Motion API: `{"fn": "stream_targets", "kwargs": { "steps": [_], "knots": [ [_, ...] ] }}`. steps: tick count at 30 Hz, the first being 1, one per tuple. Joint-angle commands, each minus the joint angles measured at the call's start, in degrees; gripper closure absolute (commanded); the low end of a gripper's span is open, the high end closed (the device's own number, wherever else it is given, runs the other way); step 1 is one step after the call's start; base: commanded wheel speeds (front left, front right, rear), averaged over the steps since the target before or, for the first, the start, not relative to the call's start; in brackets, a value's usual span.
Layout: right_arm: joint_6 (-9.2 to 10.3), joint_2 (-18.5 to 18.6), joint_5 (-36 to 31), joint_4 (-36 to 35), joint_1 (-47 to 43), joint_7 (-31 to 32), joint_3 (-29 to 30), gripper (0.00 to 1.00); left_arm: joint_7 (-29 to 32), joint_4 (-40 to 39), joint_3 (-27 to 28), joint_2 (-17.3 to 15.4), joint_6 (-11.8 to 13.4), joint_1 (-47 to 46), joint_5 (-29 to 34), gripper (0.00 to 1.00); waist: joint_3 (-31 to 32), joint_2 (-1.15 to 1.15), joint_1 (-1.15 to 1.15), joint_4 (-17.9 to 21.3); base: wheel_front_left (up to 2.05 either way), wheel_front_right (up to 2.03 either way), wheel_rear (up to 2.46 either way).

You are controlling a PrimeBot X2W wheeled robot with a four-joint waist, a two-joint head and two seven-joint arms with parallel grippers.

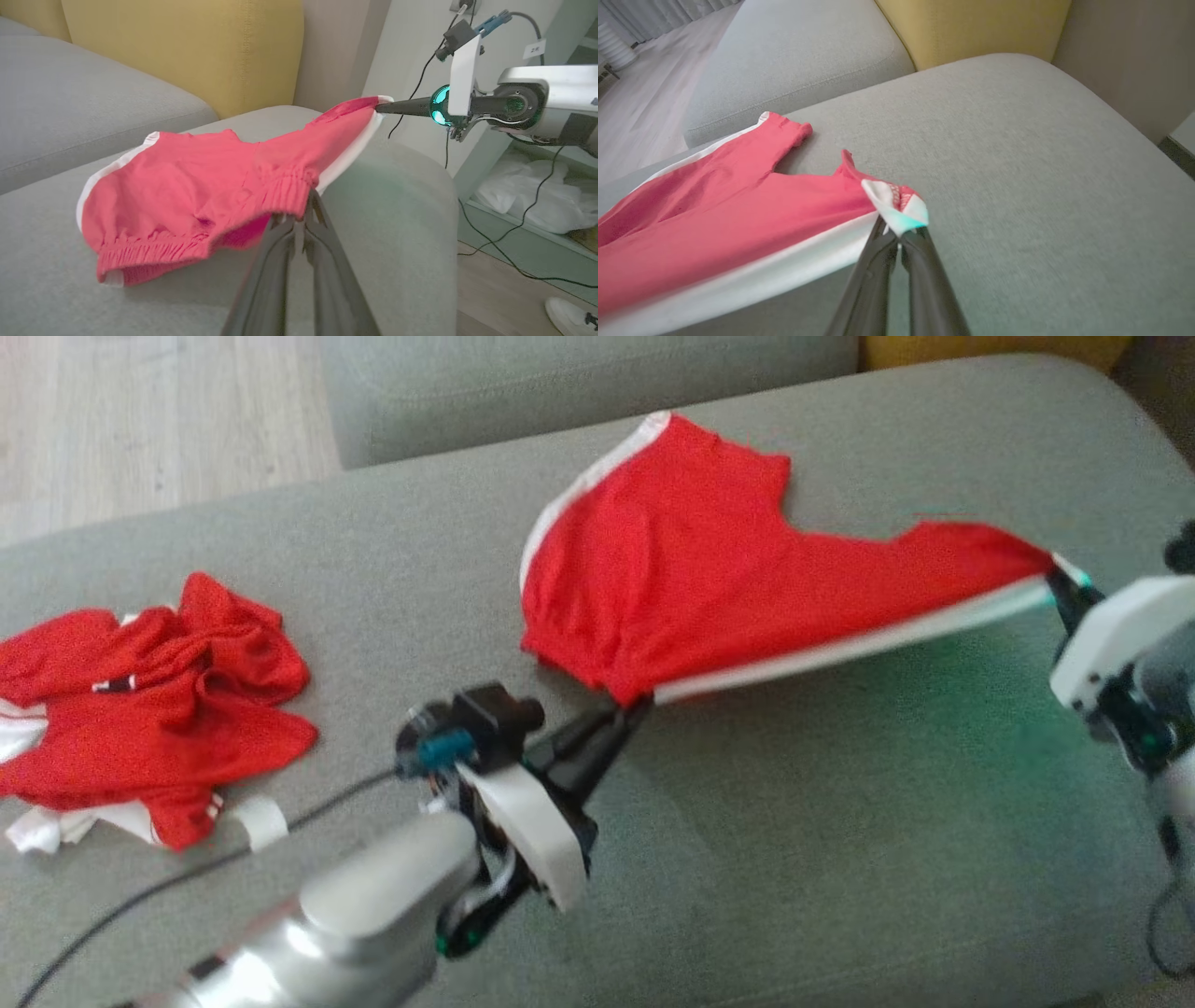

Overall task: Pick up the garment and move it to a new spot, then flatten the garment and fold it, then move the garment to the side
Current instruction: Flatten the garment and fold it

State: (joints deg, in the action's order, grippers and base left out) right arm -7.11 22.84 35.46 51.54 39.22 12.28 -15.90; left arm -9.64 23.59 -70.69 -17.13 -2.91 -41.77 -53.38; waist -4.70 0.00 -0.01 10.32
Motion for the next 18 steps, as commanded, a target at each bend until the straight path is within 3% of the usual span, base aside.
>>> {"fn": "stream_targets", "kwargs": {
  "steps": [1, 8, 18],
  "knots": [
    [-0.37, 2.6, 1.18, -3.03, -1.44, 0.84, 0.55, 1.0, -0.45, -1.97, 1.45, -0.85, 0.88, -0.68, -0.35, 1.0, 0.89, 0.0, 0.01, 0.17, 0.0, 0.0, 0.0],
    [-0.37, 5.06, 2.52, -13.32, -8.42, 3.9, 5.45, 1.0, 0.4, -7.6, 0.72, -1.07, 3.31, 1.93, -0.44, 1.0, 0.15, 0.0, 0.01, -0.43, 0.0, 0.0, 0.0],
    [-0.37, -0.62, -6.54, -21.72, -4.63, 3.8, 14.22, 1.0, 0.15, -8.33, 4.07, -1.97, 5.99, -2.36, -0.18, 1.0, -5.96, 0.0, 0.01, -3.79, 0.0, 0.0, 0.0]
  ]
}}
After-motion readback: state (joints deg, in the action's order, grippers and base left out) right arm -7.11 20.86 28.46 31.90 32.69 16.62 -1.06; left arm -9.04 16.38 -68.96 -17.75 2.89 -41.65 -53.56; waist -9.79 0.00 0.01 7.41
